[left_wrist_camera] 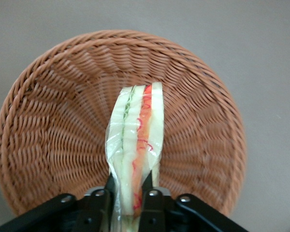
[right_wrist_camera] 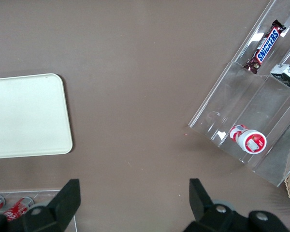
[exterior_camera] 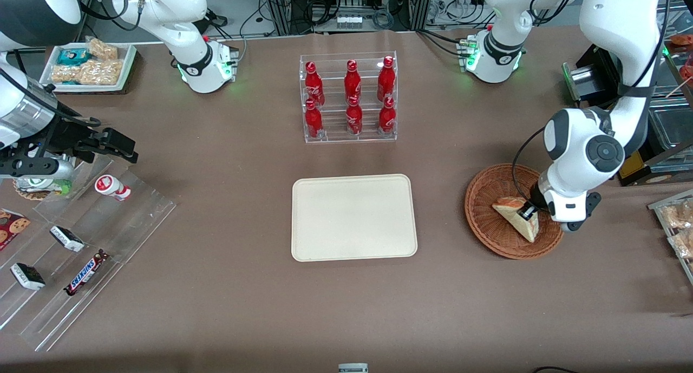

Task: Place sandwich from basket to tray
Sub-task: 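Lift the sandwich and carry it with the left gripper to the tray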

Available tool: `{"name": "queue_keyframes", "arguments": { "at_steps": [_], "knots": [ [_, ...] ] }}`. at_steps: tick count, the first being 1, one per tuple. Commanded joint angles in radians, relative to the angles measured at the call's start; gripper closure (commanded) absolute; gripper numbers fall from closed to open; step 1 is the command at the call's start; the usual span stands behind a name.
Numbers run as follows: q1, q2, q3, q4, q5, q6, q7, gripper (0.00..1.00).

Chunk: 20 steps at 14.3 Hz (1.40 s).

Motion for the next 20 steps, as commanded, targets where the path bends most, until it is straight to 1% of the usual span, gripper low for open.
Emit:
{"name": "queue_keyframes", "arguments": {
  "at_steps": [1,4,6,7,9,11,12,16,18,19,20],
  "knots": [
    [-0.104,0.020,-0.002,0.151,0.001,-0.168,-0.001,0.98],
    [-0.231,0.055,-0.002,0.205,-0.002,-0.160,-0.006,0.98],
    [-0.336,0.123,-0.002,0.290,0.001,-0.156,0.000,0.96],
    [-0.386,0.163,0.000,0.339,0.013,-0.156,0.002,0.95],
    [-0.478,0.238,-0.002,0.404,0.092,-0.148,0.008,0.96],
    [-0.579,0.307,0.001,0.468,0.110,-0.089,-0.035,0.96],
    [-0.610,0.347,0.006,0.507,0.114,-0.076,-0.059,0.96],
    [-0.707,0.471,0.007,0.626,0.188,-0.067,-0.147,0.97],
    [-0.718,0.499,0.007,0.639,0.232,-0.042,-0.188,0.97],
    [-0.727,0.503,0.007,0.633,0.248,-0.019,-0.198,0.95],
    [-0.730,0.507,0.007,0.628,0.249,-0.001,-0.207,0.80]
  ]
}}
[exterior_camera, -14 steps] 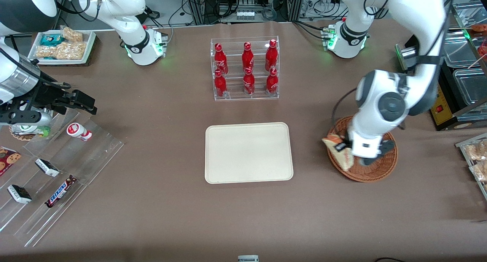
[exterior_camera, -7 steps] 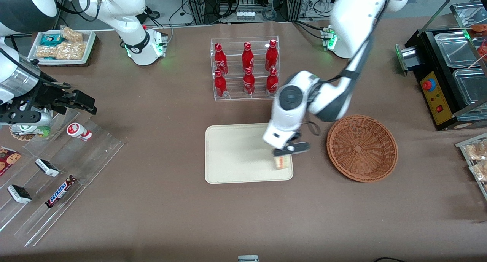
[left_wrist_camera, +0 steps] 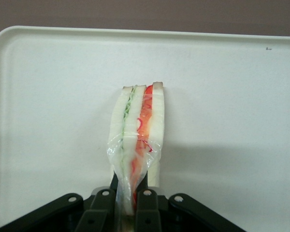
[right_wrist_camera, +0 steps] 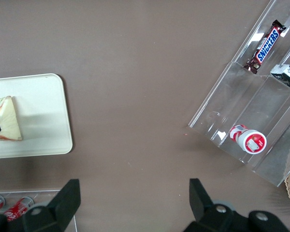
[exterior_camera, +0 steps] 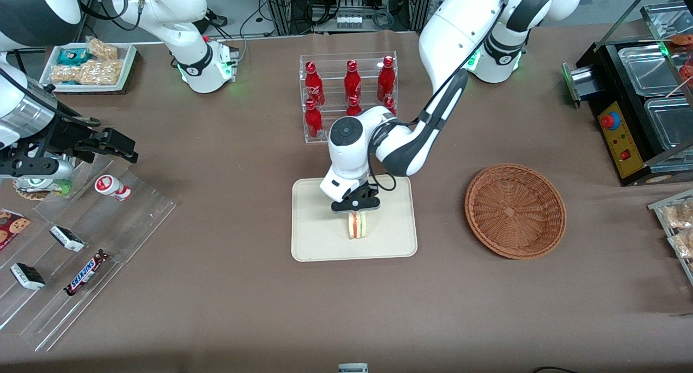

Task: Place sandwich from basket to tray
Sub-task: 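Lower the sandwich onto the tray and open the left gripper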

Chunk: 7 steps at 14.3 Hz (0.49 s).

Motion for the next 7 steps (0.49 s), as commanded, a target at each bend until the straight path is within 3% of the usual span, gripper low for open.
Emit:
{"name": "queue_keyframes", "arguments": {
  "at_steps": [1,2,7],
  "knots": [
    [-0.016,0.017,0.015,0.028,0.022,0.025,-0.047,0.13],
    [-0.012,0.007,0.015,0.028,0.031,0.023,-0.046,0.00],
    [0.046,-0.171,0.012,0.014,0.014,-0.150,-0.029,0.00]
  ]
}}
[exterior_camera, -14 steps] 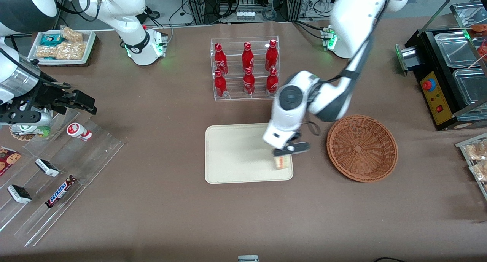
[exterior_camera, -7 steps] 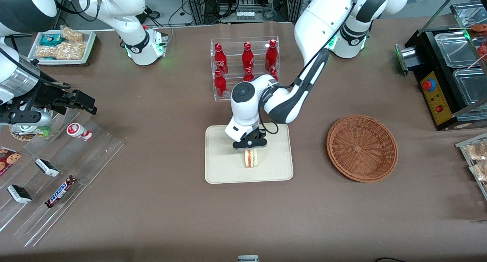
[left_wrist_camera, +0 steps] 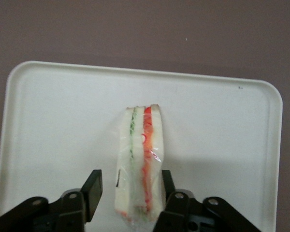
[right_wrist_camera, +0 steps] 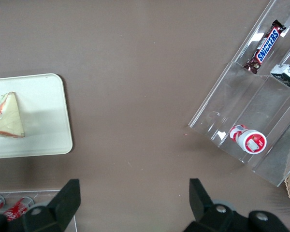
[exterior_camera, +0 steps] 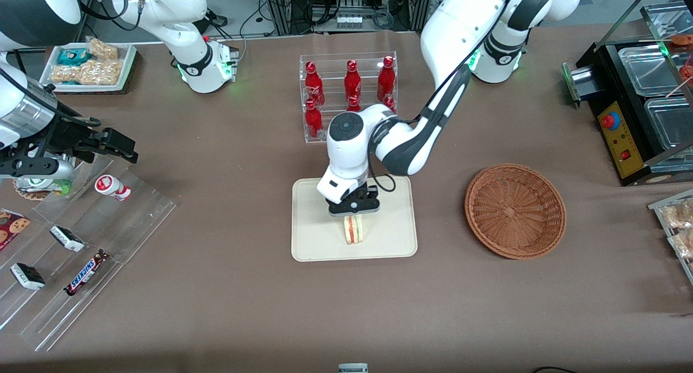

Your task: Place sandwich from basket to tray

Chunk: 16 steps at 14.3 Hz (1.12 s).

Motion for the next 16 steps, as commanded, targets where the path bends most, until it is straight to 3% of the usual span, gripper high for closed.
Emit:
{"name": "queue_keyframes", "arguments": {
  "at_steps": [1,4,7,12,16],
  "knots": [
    [0.040,-0.151,-0.005,-0.052,0.003,-0.111,0.002,0.00],
    [0.119,-0.238,-0.002,-0.068,-0.086,-0.238,0.043,0.00],
    [0.221,-0.327,-0.004,-0.173,-0.088,-0.262,0.096,0.00],
    [0.437,-0.560,-0.004,-0.420,-0.178,-0.269,0.484,0.00],
    [0.558,-0.657,-0.002,-0.487,-0.189,-0.335,0.710,0.00]
  ]
}}
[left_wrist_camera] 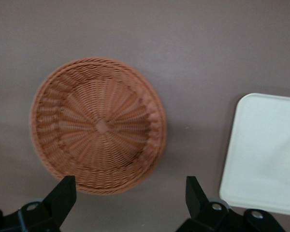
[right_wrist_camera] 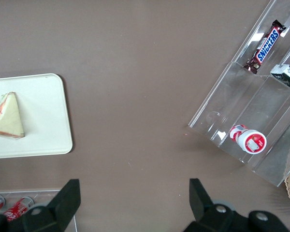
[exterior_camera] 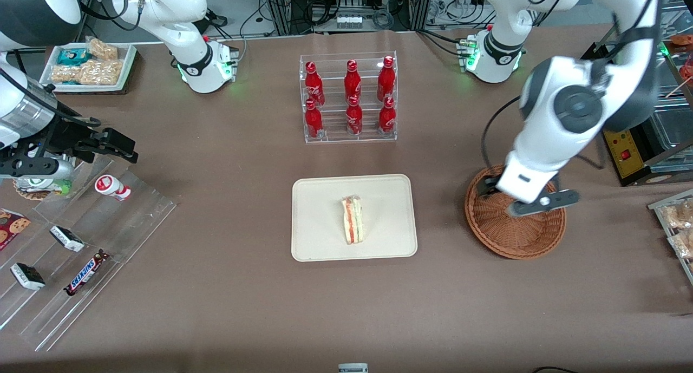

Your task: Place sandwich from basket to tray

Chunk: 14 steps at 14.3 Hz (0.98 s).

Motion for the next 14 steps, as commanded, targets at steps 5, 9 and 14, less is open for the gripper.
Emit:
{"name": "queue_keyframes", "arguments": {
  "at_steps": [5,9,14],
  "knots": [
    [0.164,-0.148,-0.010,0.034,-0.059,-0.188,0.320,0.00],
    [0.147,-0.146,0.036,0.149,-0.073,-0.267,0.363,0.00],
    [0.136,-0.139,0.042,0.231,-0.075,-0.355,0.404,0.00]
  ]
}}
